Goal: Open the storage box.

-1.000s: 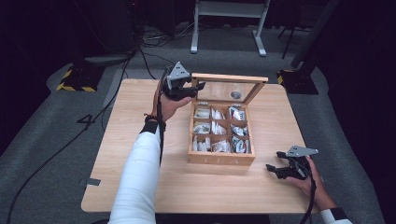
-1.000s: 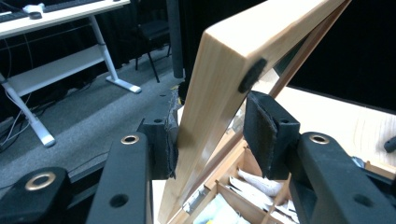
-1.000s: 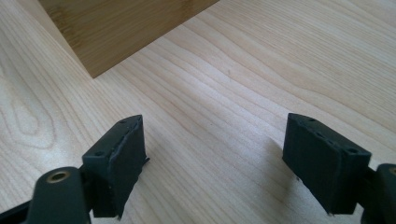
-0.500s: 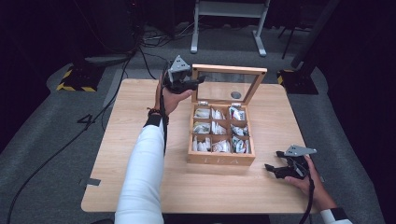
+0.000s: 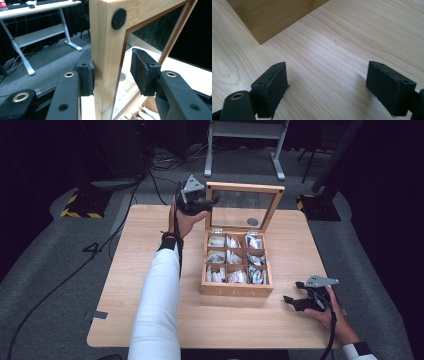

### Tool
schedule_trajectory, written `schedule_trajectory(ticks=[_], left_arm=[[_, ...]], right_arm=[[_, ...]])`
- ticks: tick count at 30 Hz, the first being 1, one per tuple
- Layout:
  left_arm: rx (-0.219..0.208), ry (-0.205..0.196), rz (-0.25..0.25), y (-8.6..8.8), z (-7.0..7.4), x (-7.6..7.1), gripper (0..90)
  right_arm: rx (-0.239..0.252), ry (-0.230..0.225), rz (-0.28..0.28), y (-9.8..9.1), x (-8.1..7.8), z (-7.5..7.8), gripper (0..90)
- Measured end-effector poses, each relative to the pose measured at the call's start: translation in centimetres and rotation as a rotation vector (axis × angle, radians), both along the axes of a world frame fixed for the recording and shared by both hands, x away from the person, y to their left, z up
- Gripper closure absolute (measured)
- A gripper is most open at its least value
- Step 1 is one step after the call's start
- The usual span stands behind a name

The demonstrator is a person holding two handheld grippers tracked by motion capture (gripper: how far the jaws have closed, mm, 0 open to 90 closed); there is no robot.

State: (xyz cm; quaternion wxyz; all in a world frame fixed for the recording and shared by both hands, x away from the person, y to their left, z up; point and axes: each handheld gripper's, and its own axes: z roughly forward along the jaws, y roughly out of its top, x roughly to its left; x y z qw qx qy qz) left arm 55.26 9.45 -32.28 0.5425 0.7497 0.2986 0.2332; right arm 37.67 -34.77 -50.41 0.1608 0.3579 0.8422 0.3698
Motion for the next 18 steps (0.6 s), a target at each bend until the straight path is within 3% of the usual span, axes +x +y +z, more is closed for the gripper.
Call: schedule_trajectory(ticks=[11, 18], left_arm=[[-0.028, 0.023, 0.036, -0.1, -0.6, 1.6, 55.6], [0.005, 0.014, 0.086, -0.8, -0.8, 1.9, 53.5]], right_arm=[[0.0, 0.0, 0.002, 0.0, 0.0, 0.0, 17.1], [0.0, 0.0, 0.003, 0.0, 0.0, 0.0, 17.1]])
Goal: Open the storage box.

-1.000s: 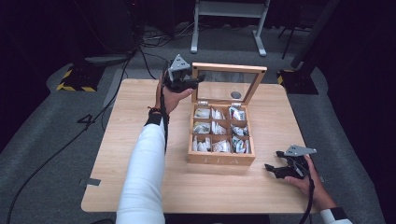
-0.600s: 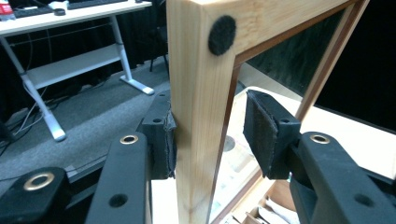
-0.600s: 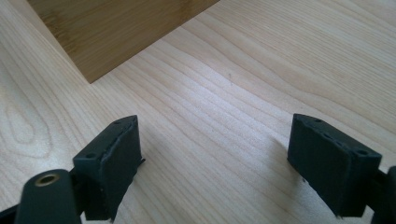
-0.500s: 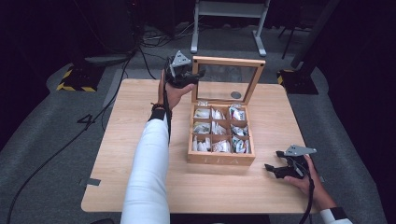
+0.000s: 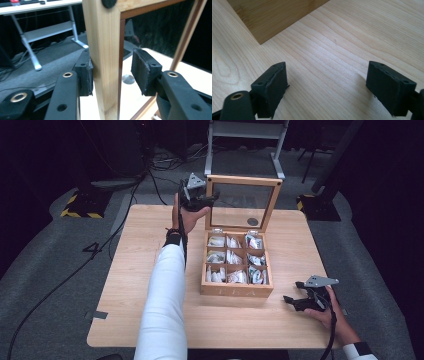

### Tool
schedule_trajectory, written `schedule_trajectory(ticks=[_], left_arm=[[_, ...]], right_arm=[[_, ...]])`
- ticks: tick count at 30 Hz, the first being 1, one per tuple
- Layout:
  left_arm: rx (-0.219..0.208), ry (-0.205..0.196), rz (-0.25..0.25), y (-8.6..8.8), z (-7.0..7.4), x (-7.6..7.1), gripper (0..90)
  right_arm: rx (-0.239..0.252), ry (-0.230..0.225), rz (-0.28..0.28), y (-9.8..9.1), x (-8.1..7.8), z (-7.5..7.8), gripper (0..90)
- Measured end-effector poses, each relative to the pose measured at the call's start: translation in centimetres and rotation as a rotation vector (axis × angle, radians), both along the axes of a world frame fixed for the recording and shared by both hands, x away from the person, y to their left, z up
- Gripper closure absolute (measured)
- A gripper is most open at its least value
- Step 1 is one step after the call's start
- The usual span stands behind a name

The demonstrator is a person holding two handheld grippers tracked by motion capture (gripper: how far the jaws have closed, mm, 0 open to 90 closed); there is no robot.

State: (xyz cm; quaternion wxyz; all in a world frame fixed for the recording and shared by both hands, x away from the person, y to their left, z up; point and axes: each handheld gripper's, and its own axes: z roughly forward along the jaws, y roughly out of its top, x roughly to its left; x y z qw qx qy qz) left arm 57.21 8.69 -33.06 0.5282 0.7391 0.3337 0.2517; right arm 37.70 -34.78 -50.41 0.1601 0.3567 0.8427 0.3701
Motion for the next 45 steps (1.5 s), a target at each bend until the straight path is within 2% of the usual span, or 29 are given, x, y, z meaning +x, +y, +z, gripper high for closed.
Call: schedule_trajectory(ticks=[3, 6, 15, 23, 29, 32, 35, 38, 40, 43, 45], left_arm=[[0.003, 0.005, 0.012, -0.1, -0.2, 0.3, 52.7], [0.03, 0.016, 0.035, -0.2, -0.5, 0.7, 53.3], [0.008, 0.046, 0.054, -0.2, -1.7, 1.4, 54.8], [0.043, 0.067, 0.064, -0.3, -2.2, 1.5, 55.6], [0.08, 0.098, 0.078, -0.4, -3.5, 1.7, 56.8], [0.113, 0.123, 0.087, -0.6, -4.3, 1.8, 57.5], [0.113, 0.135, 0.082, -0.6, -4.7, 1.6, 57.7], [0.145, 0.141, 0.089, -0.7, -5.1, 1.5, 57.5], [0.152, 0.141, 0.09, -0.7, -5.5, 1.4, 57.4], [0.157, 0.159, 0.084, -0.7, -6.1, 1.3, 58.4], [0.177, 0.171, 0.08, -0.7, -6.6, 1.2, 58.5]], right_arm=[[-0.001, 0.0, -0.002, 0.0, 0.0, 0.0, 17.1], [0.001, 0.0, -0.002, 0.0, 0.0, 0.0, 17.1], [0.001, 0.0, 0.0, 0.0, 0.0, 0.0, 17.1], [0.001, 0.001, 0.0, 0.0, 0.0, 0.0, 17.1], [-0.002, 0.0, 0.001, 0.0, 0.0, 0.0, 17.1], [-0.002, 0.0, 0.001, 0.0, 0.0, 0.0, 17.1], [0.0, 0.0, 0.002, 0.0, 0.0, 0.0, 17.1], [-0.001, 0.001, 0.002, 0.0, 0.0, 0.0, 17.1], [-0.002, 0.0, 0.002, 0.0, 0.0, 0.0, 17.1], [0.0, 0.0, 0.001, 0.0, 0.0, 0.0, 17.1], [0.0, 0.0, 0.001, 0.0, 0.0, 0.0, 17.1]])
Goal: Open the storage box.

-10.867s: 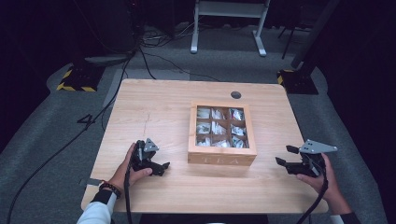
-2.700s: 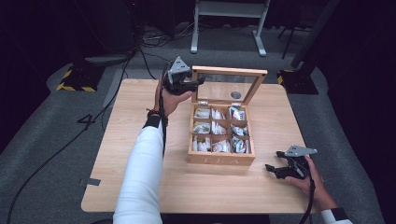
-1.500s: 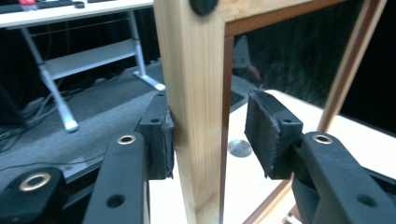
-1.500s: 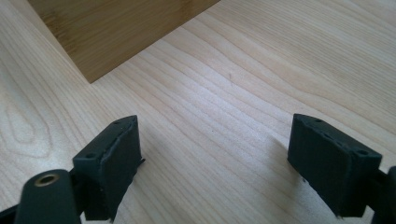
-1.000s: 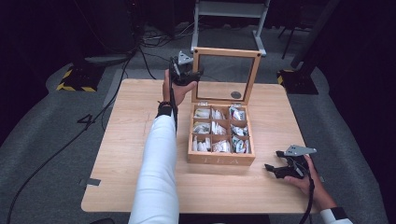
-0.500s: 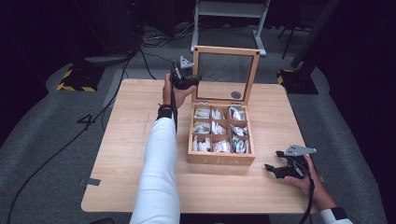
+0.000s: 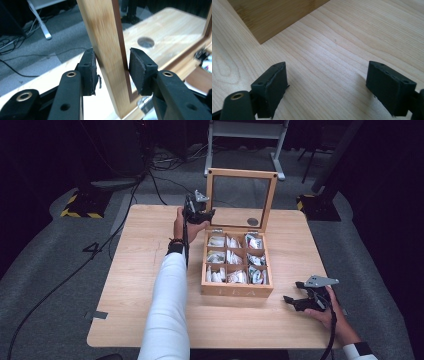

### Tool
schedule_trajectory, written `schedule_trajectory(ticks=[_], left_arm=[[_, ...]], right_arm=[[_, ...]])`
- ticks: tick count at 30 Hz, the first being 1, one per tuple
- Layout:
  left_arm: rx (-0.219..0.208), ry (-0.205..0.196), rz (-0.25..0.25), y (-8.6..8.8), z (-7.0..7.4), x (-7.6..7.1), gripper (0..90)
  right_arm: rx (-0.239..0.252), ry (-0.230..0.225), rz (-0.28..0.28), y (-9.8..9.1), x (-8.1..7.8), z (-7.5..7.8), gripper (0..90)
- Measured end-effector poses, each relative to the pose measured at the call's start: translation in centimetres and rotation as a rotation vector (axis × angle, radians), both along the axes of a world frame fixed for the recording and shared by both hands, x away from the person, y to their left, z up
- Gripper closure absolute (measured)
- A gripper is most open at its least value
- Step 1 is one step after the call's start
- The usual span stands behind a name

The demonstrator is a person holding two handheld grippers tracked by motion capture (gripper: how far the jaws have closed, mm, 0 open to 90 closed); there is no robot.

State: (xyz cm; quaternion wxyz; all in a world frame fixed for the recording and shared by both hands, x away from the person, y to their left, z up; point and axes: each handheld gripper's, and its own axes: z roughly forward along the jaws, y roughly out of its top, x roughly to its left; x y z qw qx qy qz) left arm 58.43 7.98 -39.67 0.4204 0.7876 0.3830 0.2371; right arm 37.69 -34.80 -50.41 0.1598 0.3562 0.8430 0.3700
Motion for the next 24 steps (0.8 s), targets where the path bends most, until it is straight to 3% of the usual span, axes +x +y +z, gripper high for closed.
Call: schedule_trajectory(ticks=[5, 11, 19, 22, 24], left_arm=[[0.021, 0.031, -0.015, 0.0, -0.6, 0.0, 58.5], [0.047, 0.035, -0.019, -0.2, -1.0, -0.3, 57.2], [0.098, 0.044, -0.022, -0.7, -0.9, -0.9, 43.7], [0.093, 0.041, -0.021, -0.6, -0.4, -1.1, 36.4], [0.067, 0.044, -0.031, -0.5, 0.0, -1.4, 28.9]], right_arm=[[0.0, 0.0, 0.0, 0.0, 0.0, 0.0, 17.1], [0.0, 0.0, 0.0, 0.0, 0.0, 0.0, 17.1], [0.0, 0.0, 0.0, 0.0, 0.0, 0.0, 17.1], [-0.001, 0.0, 0.001, 0.0, 0.0, 0.0, 17.1], [0.0, 0.0, 0.001, 0.0, 0.0, 0.0, 17.1]])
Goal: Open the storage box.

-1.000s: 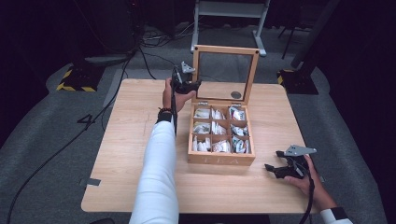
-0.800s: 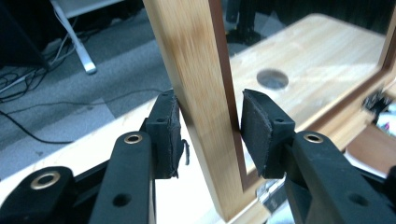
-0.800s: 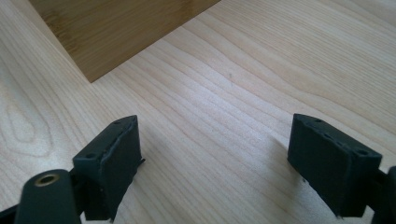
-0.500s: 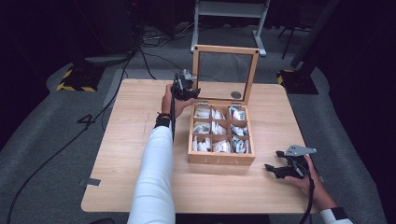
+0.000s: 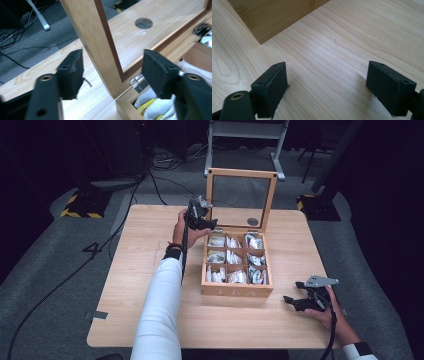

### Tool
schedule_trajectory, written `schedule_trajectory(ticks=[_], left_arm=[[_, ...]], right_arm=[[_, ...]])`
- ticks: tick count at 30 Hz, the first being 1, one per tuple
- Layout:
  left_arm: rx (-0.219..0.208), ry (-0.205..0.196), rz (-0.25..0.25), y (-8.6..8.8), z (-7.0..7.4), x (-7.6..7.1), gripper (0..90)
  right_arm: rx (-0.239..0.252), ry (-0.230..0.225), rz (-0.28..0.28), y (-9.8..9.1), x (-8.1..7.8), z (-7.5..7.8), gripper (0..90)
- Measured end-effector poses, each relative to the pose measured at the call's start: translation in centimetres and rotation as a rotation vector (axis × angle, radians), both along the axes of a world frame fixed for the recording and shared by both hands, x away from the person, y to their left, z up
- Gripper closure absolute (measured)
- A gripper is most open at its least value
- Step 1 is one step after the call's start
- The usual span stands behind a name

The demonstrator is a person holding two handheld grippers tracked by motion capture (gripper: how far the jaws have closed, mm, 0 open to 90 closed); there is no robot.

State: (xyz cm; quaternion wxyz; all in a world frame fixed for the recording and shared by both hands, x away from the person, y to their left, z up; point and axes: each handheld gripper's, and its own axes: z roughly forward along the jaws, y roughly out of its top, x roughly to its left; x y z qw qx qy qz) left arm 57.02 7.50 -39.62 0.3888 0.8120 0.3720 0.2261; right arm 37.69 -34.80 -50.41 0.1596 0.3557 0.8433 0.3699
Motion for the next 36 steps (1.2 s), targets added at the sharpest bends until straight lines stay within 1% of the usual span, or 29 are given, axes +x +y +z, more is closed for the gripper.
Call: schedule_trajectory(ticks=[1, 2, 4, 5, 6, 9, 12, 13, 15, 18, 21, 23, 25, 26, 30, 31, 34, 36], left_arm=[[-0.017, -0.009, -0.002, 0.2, 0.3, -0.2, 27.0], [-0.015, -0.006, 0.007, 0.2, 0.4, -0.3, 26.3], [0.017, 0.001, 0.009, 0.4, 0.9, -0.7, 20.9], [0.023, 0.001, 0.003, 0.4, 1.1, -1.0, 20.1], [0.031, -0.005, 0.0, 0.5, 1.2, -1.2, 19.9], [0.033, -0.002, -0.011, 0.9, 1.7, -2.4, 19.3], [0.057, -0.007, -0.013, 1.5, 2.0, -3.5, 19.2], [0.067, -0.018, -0.015, 1.7, 2.1, -3.9, 19.0], [0.078, -0.022, -0.029, 2.1, 2.3, -4.6, 19.1], [0.102, -0.034, -0.036, 2.6, 2.7, -5.6, 18.9], [0.144, -0.044, -0.05, 3.1, 3.0, -6.8, 19.1], [0.163, -0.052, -0.052, 3.4, 3.1, -7.6, 19.3], [0.173, -0.058, -0.059, 3.7, 3.1, -8.4, 19.3], [0.169, -0.058, -0.063, 3.9, 3.1, -8.9, 19.3], [0.187, -0.048, -0.078, 4.5, 2.8, -10.3, 19.4], [0.188, -0.052, -0.08, 4.6, 2.5, -10.8, 19.2], [0.194, -0.05, -0.085, 5.0, 2.2, -11.6, 19.2], [0.188, -0.052, -0.082, 5.3, 2.0, -12.1, 19.2]], right_arm=[[0.0, 0.0, 0.0, 0.0, 0.0, 0.0, 17.1], [0.0, 0.0, -0.001, 0.0, 0.0, 0.0, 17.1], [-0.001, 0.0, -0.002, 0.0, 0.0, 0.0, 17.1], [0.0, 0.0, -0.001, 0.0, 0.0, 0.0, 17.1], [0.0, 0.0, -0.001, 0.0, 0.0, 0.0, 17.1], [-0.001, 0.0, -0.003, 0.0, 0.0, 0.0, 17.1], [-0.001, 0.0, -0.003, 0.0, 0.0, 0.0, 17.1], [-0.001, 0.0, -0.003, 0.0, 0.0, 0.0, 17.1], [-0.001, 0.0, -0.003, 0.0, 0.0, 0.0, 17.1], [-0.001, 0.0, -0.003, 0.0, 0.0, 0.0, 17.1], [-0.001, 0.0, -0.005, 0.0, 0.0, 0.0, 17.1], [-0.001, 0.0, -0.005, 0.0, 0.0, 0.0, 17.1], [-0.001, 0.0, -0.004, 0.0, 0.0, 0.0, 17.1], [-0.001, 0.0, -0.005, 0.0, 0.0, 0.0, 17.1], [-0.001, 0.0, -0.004, 0.0, 0.0, 0.0, 17.1], [-0.001, 0.0, -0.004, 0.0, 0.0, 0.0, 17.1], [-0.001, 0.0, -0.003, 0.0, 0.0, 0.0, 17.1], [0.0, 0.0, -0.003, 0.0, 0.0, 0.0, 17.1]])
